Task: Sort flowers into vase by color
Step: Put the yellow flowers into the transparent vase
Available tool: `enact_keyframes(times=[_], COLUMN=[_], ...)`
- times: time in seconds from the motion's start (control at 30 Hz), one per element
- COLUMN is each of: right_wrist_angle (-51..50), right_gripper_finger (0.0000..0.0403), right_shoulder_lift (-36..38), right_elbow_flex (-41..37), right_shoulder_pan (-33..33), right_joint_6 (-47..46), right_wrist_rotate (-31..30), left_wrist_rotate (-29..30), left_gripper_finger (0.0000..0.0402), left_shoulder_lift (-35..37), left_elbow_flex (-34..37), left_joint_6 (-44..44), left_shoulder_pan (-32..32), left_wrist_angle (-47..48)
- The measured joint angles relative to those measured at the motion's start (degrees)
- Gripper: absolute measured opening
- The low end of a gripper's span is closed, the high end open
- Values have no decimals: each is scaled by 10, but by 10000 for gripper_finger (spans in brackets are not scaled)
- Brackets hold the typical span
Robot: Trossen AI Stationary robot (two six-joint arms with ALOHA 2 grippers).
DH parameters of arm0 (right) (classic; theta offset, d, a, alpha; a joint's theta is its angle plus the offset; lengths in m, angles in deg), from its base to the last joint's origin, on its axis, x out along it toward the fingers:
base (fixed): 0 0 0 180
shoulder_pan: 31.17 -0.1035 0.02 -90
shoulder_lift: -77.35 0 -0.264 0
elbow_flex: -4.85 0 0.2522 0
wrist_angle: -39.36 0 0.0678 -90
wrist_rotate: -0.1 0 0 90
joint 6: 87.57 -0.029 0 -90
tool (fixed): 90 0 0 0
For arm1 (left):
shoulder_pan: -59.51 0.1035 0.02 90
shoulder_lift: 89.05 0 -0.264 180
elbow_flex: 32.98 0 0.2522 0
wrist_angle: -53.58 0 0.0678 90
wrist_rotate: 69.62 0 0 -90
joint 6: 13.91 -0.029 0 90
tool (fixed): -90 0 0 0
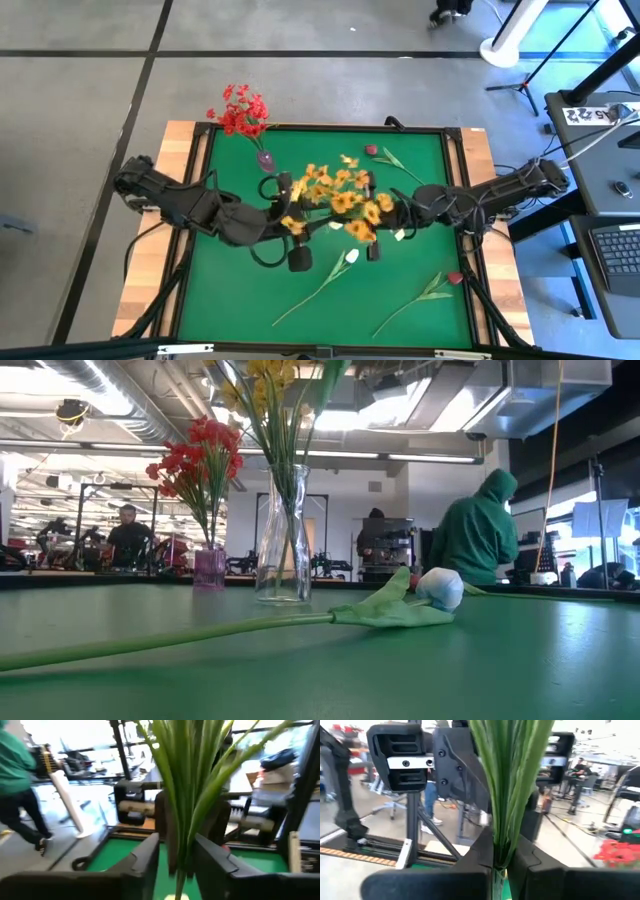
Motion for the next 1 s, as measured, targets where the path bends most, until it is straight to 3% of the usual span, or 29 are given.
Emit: enact_keyframes(times=[0.13,0.23,0.43,0.6,0.7,0.83,1.0], right_wrist_angle=[-18,-45,-62,-109,-120,-92,45], right_gripper_finger=[20,20,20,20,20,20,20], right_shoulder_lift=[30,58,114,149,165,186,208], right_elbow_flex=[0,0,1,1,-22,-100,-243], right_shoulder_pan=[0,0,0,0,5,38,120], right_joint_6=[13,18,20,38,42,26,-36], right_wrist_rotate=[-15,-30,-31,-64,-97,-87,-9], left_wrist_rotate=[61,141,252,314,346,404,420], left_gripper_finger=[154,178,187,187,187,186,186], left_shoulder_lift=[0,4,40,51,52,53,80], left_elbow_flex=[-29,-49,-51,-51,-42,26,173], left_joint_6=[-1,-2,53,244,422,669,793], left_shoulder_pan=[-34,-68,-147,-200,-232,-271,-292], left_wrist_angle=[55,95,180,368,519,681,647])
